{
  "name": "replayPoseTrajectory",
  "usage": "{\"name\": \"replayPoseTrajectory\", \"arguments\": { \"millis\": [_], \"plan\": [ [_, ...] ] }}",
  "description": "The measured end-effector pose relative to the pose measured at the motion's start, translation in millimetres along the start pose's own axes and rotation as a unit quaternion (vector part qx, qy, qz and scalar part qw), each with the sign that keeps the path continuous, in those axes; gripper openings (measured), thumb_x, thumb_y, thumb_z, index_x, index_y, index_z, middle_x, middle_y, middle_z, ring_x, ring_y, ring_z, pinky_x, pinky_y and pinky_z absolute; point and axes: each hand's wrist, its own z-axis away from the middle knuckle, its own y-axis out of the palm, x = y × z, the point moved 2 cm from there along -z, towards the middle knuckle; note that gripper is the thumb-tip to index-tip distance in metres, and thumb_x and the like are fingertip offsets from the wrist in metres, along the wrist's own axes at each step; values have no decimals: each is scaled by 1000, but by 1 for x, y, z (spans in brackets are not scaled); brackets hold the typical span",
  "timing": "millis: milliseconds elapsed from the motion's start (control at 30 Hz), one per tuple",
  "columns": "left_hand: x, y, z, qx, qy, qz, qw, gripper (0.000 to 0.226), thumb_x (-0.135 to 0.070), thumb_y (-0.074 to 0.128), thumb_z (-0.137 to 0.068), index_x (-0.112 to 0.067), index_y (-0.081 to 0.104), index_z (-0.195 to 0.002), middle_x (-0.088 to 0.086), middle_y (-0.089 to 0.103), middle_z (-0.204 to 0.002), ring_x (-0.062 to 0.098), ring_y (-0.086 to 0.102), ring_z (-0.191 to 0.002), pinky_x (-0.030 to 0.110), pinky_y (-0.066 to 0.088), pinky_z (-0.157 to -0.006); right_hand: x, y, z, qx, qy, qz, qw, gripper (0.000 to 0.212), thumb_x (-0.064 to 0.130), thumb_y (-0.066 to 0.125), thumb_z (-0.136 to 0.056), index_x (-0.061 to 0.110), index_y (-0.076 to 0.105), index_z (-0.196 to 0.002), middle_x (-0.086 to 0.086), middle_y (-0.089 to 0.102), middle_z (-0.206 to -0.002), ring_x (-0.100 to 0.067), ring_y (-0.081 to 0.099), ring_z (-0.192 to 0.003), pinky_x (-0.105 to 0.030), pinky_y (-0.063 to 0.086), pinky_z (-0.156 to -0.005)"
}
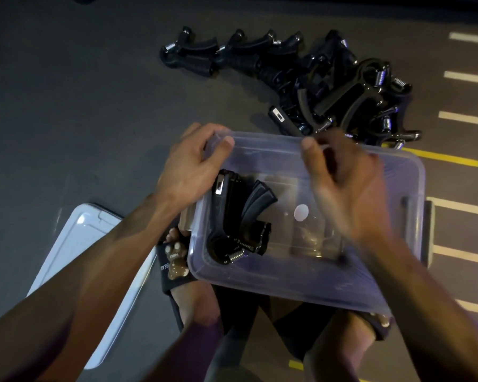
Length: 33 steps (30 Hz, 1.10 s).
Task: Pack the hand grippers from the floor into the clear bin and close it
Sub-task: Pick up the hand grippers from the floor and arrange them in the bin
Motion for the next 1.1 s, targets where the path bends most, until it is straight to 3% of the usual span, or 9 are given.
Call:
{"name": "replayPoseTrajectory", "arguments": {
  "millis": [100,233,333,467,600,800,1000,1100],
  "plan": [
    [-9,4,-12,30,31,-11,999,22,-41,54,-103,-32,73,-107,-7,64,-100,2,59,-93,12,43,-85,-2,-10,-39,-8,-24,-19,999,16,31,56,-96,20,67,-93,5,65,-68,-17,64,-64,-31,50,-64],
    [-10,9,-23,57,35,-39,997,44,-49,45,-105,-17,72,-94,-1,60,-83,12,58,-83,35,48,-84,-12,-7,-100,88,-8,43,995,10,26,61,-85,23,71,-84,3,73,-79,-15,70,-76,-31,55,-77],
    [-10,10,-23,56,36,-31,997,44,-46,46,-107,-14,71,-92,2,61,-83,13,58,-82,32,45,-81,-18,13,-139,189,20,149,970,12,26,64,-84,32,72,-92,7,72,-85,-10,66,-84,-20,46,-81],
    [-10,10,-24,56,45,-21,997,42,-41,47,-108,-11,72,-90,7,63,-84,16,60,-83,33,45,-80,-15,49,-156,289,-9,260,921,34,34,74,-81,30,65,-113,-6,67,-116,-29,65,-106,-35,51,-94],
    [-10,10,-24,50,55,-12,997,41,-38,49,-107,-10,73,-89,2,65,-85,15,62,-85,34,46,-81,-7,65,-161,287,-30,332,898,57,43,75,-83,13,55,-127,-16,55,-129,-37,58,-116,-43,49,-98],
    [-7,11,-25,48,60,-5,997,40,-38,49,-107,-11,72,-89,2,65,-84,15,63,-84,37,47,-79,0,86,-168,270,-93,447,848,71,52,69,-86,12,43,-138,-17,54,-131,-37,57,-118,-41,43,-80],
    [-9,10,-25,45,62,2,997,37,-36,51,-107,-12,73,-89,1,67,-86,15,65,-86,37,48,-80,-13,89,-169,290,-71,448,843,59,40,68,-91,8,46,-135,-19,53,-132,-38,57,-118,-43,47,-87],
    [-10,10,-24,47,60,3,997,37,-37,50,-107,-15,74,-90,-1,67,-87,14,65,-88,33,49,-81,-9,83,-167,311,-66,433,844,65,43,72,-87,7,47,-134,-18,53,-131,-38,56,-118,-43,47,-89]
  ]
}}
